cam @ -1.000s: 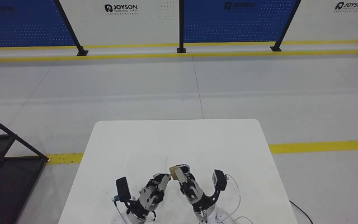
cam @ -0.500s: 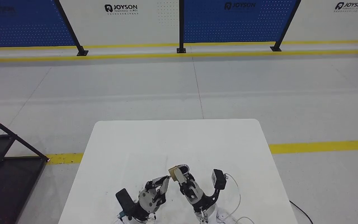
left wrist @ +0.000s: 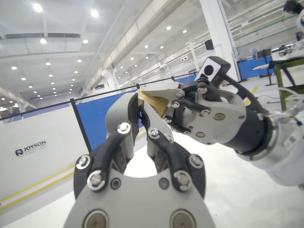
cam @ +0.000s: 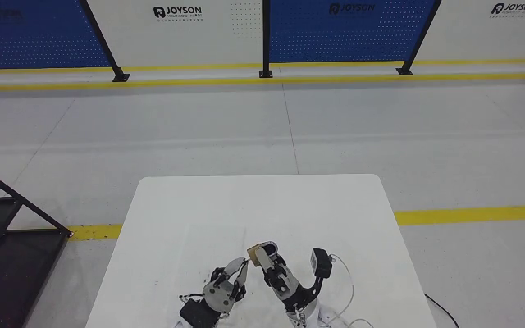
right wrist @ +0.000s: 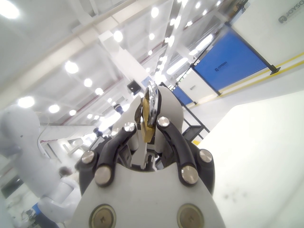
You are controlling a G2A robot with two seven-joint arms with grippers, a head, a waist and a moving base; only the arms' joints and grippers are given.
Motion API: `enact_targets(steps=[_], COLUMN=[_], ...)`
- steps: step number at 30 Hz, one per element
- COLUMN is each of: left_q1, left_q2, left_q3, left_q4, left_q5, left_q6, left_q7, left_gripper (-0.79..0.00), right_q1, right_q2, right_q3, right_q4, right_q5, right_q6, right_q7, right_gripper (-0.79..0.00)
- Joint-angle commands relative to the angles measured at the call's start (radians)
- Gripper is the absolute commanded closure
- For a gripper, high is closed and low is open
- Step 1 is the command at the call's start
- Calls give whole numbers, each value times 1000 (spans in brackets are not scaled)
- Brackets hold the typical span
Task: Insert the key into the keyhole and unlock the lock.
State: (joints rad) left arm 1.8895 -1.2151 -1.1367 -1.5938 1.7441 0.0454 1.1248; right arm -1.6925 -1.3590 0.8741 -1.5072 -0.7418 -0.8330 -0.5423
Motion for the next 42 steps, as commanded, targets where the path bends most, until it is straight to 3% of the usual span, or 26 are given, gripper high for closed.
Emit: enact_targets(steps=[1,17,36,37,38,42], left_q1=[-1,-10,-17,-15,-12,12], left_q2=[0,6,13,13,13,17], left_q3=[2,-12,-14,-14,-13,-11], left_q4=[2,9,4,4,0,-34], left_q5=[6,94,125,118,105,-10], left_q6=[26,165,219,213,205,54], left_q7=[8,14,32,30,29,19], left_gripper=[0,0,0,-579,-785,-785], right_q1=[-1,-9,-14,-14,-15,-10], right_q2=[0,2,4,4,4,4], right_q3=[0,3,13,14,15,23], right_q4=[-1,-5,-13,-13,-14,-8], right_q5=[1,0,12,13,13,18], right_q6=[1,-15,-26,-26,-24,-2], right_q7=[2,10,20,21,22,18], right_gripper=[0,0,0,0,0,0])
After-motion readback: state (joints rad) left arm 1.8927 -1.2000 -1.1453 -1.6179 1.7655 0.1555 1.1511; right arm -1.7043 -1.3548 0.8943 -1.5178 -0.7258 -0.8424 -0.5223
